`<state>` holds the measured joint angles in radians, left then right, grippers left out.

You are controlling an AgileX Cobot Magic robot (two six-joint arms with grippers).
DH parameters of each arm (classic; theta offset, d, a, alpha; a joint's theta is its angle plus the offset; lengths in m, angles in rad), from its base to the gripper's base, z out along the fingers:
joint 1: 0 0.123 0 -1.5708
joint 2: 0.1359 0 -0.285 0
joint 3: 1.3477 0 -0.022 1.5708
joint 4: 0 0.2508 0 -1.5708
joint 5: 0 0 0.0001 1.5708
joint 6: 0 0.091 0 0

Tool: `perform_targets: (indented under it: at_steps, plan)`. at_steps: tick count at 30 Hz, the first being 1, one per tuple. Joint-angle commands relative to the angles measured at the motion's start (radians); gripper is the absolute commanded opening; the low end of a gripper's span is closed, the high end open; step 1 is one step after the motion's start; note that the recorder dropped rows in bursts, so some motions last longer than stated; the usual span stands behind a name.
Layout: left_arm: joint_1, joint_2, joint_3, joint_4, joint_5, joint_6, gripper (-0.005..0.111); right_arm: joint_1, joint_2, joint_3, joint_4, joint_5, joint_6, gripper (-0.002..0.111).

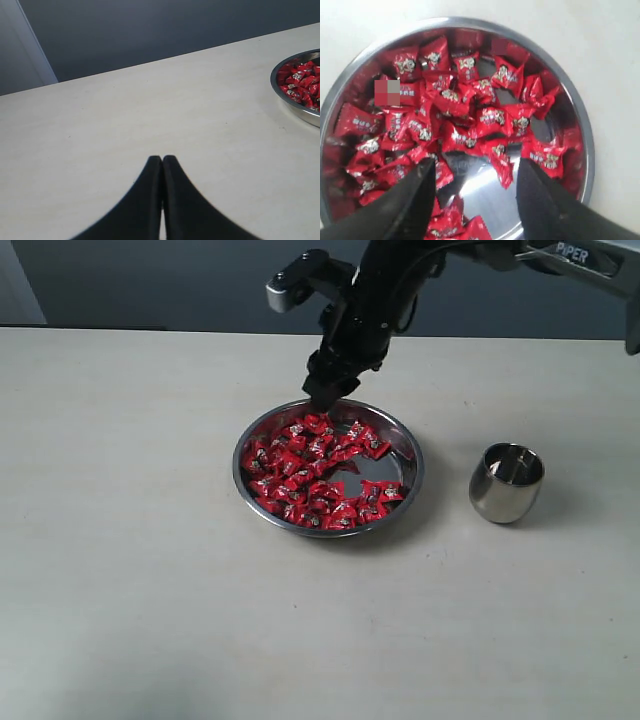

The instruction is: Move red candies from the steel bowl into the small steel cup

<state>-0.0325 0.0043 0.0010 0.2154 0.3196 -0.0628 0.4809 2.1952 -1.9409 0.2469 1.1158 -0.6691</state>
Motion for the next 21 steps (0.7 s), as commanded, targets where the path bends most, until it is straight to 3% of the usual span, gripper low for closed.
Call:
perform_targets:
  at_steps: [1, 21]
  plan:
    - [0.0, -0.004, -0.001, 0.003, -0.007, -0.005, 0.0, 0.04, 0.009, -0.007, -0.047, -0.112, 0.057, 0.049]
    - [0.0, -0.004, -0.001, 0.003, -0.007, -0.005, 0.0, 0.05, 0.177, -0.009, 0.117, -0.133, 0.117, 0.045]
